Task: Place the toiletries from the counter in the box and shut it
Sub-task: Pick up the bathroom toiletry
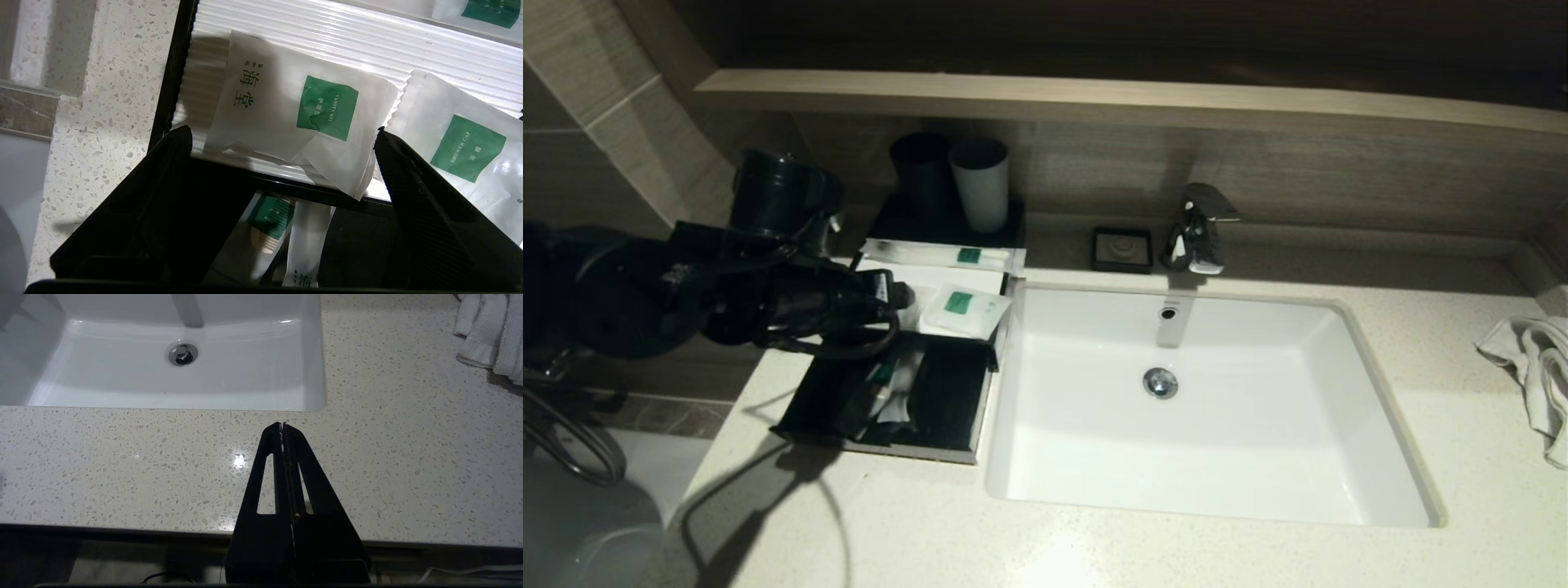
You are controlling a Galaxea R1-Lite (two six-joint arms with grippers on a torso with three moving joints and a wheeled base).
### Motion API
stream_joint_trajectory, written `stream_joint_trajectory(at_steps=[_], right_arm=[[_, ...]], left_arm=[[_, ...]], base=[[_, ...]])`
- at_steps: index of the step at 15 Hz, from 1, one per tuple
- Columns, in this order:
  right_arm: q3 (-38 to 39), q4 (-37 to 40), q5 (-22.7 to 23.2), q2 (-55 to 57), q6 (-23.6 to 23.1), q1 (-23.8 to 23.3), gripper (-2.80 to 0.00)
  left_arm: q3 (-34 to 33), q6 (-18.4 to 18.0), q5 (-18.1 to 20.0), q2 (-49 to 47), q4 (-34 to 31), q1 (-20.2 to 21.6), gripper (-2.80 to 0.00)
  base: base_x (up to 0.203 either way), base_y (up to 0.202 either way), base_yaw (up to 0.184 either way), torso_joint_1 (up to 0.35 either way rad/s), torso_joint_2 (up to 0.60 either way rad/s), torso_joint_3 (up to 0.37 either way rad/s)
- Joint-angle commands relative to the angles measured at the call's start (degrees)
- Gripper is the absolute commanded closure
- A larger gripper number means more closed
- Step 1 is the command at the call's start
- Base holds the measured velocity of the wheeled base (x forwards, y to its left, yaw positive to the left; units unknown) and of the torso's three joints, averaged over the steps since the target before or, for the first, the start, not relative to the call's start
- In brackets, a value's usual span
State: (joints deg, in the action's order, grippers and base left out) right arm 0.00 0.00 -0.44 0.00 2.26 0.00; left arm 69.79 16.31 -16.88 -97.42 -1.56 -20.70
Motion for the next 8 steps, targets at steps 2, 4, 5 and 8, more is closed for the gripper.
stream_joint_trajectory(at_steps=[2,4,5,8], right_arm=[[0.0,0.0,0.0,0.1,0.0,0.0,0.0],[0.0,0.0,0.0,0.1,0.0,0.0,0.0],[0.0,0.0,0.0,0.1,0.0,0.0,0.0],[0.0,0.0,0.0,0.1,0.0,0.0,0.0]], left_arm=[[0.4,0.2,-0.1,-1.3,0.0,0.0,-2.8],[0.3,0.4,0.0,-1.4,0.0,0.0,-2.8],[0.3,0.4,0.0,-1.3,0.0,0.0,-2.8],[0.3,0.4,0.1,-1.2,0.0,0.0,-2.8]], base=[[0.0,0.0,0.0,0.0,0.0,0.0],[0.0,0.0,0.0,0.0,0.0,0.0],[0.0,0.0,0.0,0.0,0.0,0.0],[0.0,0.0,0.0,0.0,0.0,0.0]])
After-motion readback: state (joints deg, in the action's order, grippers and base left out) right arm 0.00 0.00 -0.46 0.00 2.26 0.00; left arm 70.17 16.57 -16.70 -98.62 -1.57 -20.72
